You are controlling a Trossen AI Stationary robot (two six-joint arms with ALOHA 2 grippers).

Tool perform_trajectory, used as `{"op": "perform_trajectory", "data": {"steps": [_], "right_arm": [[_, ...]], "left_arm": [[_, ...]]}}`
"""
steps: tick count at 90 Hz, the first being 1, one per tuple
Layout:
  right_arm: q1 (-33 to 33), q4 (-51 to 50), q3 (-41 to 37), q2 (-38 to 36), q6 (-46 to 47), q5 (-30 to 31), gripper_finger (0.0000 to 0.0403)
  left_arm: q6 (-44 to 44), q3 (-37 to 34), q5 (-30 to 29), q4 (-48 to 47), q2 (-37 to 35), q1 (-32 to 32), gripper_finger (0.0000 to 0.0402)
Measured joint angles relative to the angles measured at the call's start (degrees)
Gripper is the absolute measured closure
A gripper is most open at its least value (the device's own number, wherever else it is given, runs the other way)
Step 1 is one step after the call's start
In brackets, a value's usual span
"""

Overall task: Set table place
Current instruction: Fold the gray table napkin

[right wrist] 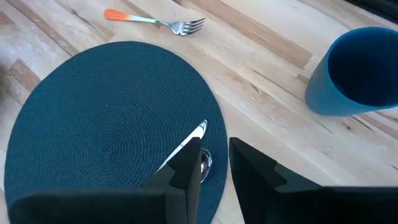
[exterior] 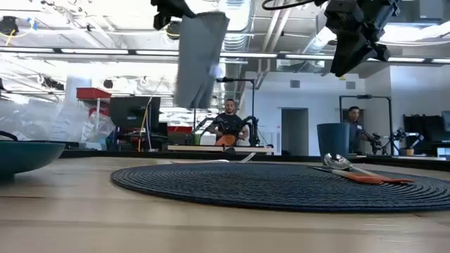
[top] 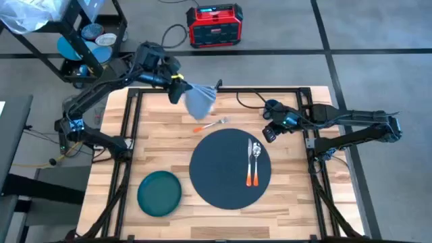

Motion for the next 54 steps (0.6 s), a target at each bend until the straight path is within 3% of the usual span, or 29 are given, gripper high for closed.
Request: {"op": "perform_trajectory", "data": {"steps": [27,42,54], "right_arm": [[0.10,-0.03,0.00,0.01,0.01,-1.26,0.0330],[0.24,-0.06,0.00,0.00,0.04,-1.53,0.0330],[1.15,-0.06,0.00,-0.01,0.01,-1.56,0.0330]], "left_arm": [[12.01,-6.47,-6.66,-8.97,0.11,10.18,0.0401],[17.51,-5.95,-6.56,-8.58,0.09,16.06,0.0401],[20.35,-5.97,-6.40,-13.14,0.04,17.18,0.0401]]}}
